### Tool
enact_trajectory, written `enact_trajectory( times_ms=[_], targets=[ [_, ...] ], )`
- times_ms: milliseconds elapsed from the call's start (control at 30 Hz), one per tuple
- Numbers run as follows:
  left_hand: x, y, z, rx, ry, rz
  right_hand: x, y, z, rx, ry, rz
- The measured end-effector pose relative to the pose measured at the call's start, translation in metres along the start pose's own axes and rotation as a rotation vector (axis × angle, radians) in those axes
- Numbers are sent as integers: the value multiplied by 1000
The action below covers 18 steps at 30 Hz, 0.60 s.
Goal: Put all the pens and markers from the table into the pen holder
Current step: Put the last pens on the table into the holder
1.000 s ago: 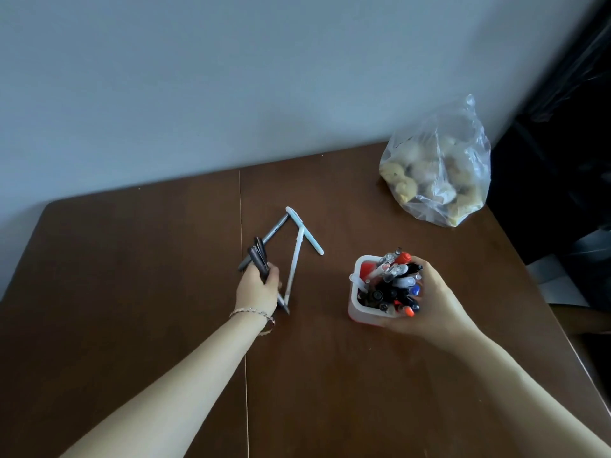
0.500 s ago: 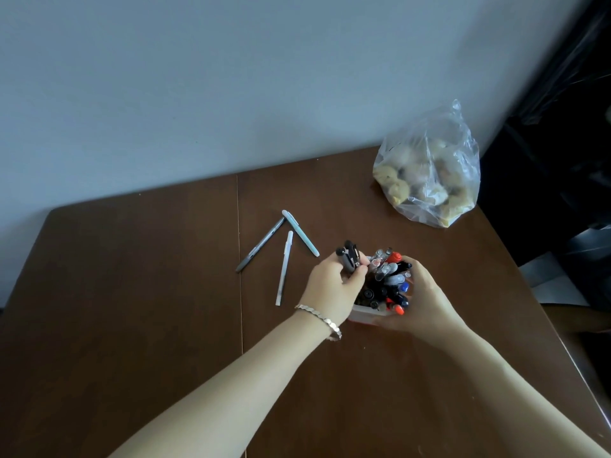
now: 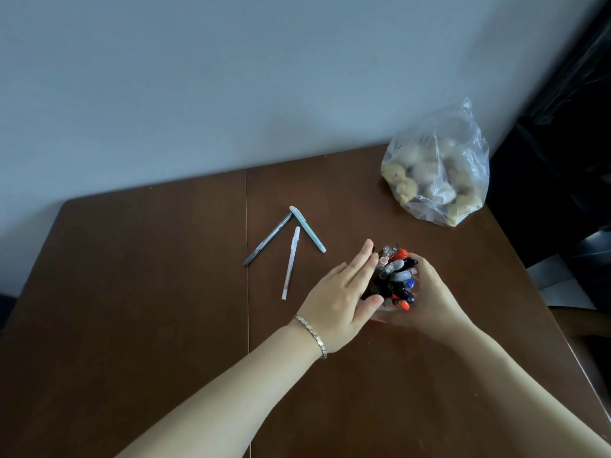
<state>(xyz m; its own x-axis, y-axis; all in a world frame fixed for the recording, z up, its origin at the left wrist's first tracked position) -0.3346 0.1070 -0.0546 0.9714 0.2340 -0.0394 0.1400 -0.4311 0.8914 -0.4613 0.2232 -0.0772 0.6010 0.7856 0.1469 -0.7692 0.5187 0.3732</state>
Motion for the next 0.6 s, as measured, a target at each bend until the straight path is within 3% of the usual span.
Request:
enact_trajectory(
  times_ms=[67,133,233,367,600],
  targets=[
    [-3,10,-2,165,66,-23,-3,0,-2,9,-30,12],
    [-4,19,7,323,195,-194,-8,0,-7,28,-63,49],
    [5,17,42,227,554,-379,-13,0,-11,93,-62,90],
    [6,-1,93,22,904,-98,-17,1,-9,109,-37,92],
    [-10,-11,111,18,1019,145,-11,1,14,44,-16,157]
  ],
)
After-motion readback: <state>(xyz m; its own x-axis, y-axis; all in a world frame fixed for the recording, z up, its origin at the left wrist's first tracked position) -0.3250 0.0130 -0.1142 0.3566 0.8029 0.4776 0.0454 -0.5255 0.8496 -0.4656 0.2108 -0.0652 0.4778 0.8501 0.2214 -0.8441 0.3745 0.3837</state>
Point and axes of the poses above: each hand's wrist, its own x-axis away from the middle knuckle, its own y-axis out of the back of the hand, z = x × y, the point moved 1 cm from there along -x, towards the middle knuckle, and after that the axes turned 6 degrees about -x, right-handed, at the moved point
